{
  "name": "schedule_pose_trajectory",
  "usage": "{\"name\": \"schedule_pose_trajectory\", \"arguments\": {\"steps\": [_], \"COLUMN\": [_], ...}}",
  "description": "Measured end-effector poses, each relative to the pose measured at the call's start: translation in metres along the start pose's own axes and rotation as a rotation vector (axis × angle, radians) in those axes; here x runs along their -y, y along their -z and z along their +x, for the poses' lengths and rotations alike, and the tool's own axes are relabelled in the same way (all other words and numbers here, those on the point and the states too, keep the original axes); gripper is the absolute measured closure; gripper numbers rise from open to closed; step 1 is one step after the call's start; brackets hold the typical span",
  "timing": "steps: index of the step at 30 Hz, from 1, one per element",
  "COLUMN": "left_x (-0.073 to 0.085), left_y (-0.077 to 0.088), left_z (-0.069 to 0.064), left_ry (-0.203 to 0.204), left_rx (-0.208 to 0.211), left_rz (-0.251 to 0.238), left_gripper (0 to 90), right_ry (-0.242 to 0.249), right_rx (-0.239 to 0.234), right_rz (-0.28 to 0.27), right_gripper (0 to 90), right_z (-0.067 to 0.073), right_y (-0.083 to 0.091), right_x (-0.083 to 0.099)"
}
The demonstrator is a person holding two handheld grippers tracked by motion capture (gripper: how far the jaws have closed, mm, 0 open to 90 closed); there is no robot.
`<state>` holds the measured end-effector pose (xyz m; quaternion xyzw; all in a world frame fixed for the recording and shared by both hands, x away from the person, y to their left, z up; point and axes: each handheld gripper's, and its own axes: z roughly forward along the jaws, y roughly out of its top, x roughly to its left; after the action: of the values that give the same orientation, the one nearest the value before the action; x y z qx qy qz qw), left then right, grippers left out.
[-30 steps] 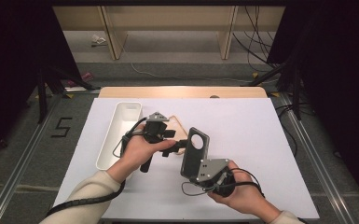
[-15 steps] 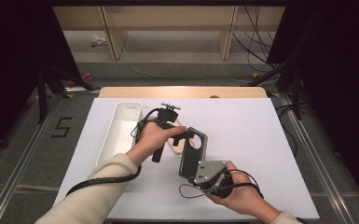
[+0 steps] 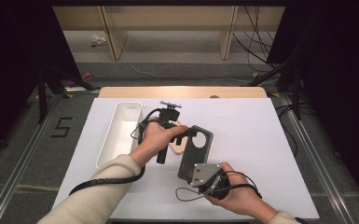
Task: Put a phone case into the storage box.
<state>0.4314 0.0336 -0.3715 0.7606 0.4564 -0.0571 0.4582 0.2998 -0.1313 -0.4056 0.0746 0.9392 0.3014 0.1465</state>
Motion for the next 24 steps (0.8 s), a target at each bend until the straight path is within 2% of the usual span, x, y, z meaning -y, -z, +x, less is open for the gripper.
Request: {"name": "schedule_pose_trajectory", "arguments": {"steps": [2, 7, 9, 10, 11, 15, 19, 24], "left_x": [0.0, 0.002, 0.003, 0.003, 0.005, 0.011, 0.018, 0.027], "left_y": [0.003, 0.009, 0.012, 0.012, 0.015, 0.021, 0.028, 0.043], "left_z": [-0.006, -0.017, -0.019, -0.019, -0.019, -0.013, -0.007, 0.0], "left_ry": [-0.008, -0.093, -0.151, -0.151, -0.186, -0.258, -0.297, -0.308], "left_rx": [0.017, 0.006, -0.023, -0.023, -0.035, -0.075, -0.103, -0.123], "left_rz": [-0.02, -0.073, -0.093, -0.093, -0.114, -0.151, -0.176, -0.233], "left_gripper": [80.2, 81.0, 81.1, 81.0, 81.0, 81.0, 80.8, 80.7], "right_ry": [-0.004, -0.004, -0.018, -0.018, -0.054, -0.115, -0.163, -0.234], "right_rx": [0.002, 0.024, 0.034, 0.034, 0.06, 0.083, 0.085, 0.094], "right_rz": [0.011, 0.021, 0.012, 0.012, -0.014, -0.074, -0.128, -0.195], "right_gripper": [89.0, 86.8, 77.1, 77.1, 61.7, 44.9, 34.4, 25.2], "right_z": [0.0, -0.002, -0.003, -0.003, -0.005, -0.012, -0.018, -0.025], "right_y": [-0.002, -0.005, -0.006, -0.006, -0.006, -0.005, -0.004, -0.001], "right_x": [0.0, 0.001, 0.003, 0.003, 0.006, 0.01, 0.016, 0.021]}}
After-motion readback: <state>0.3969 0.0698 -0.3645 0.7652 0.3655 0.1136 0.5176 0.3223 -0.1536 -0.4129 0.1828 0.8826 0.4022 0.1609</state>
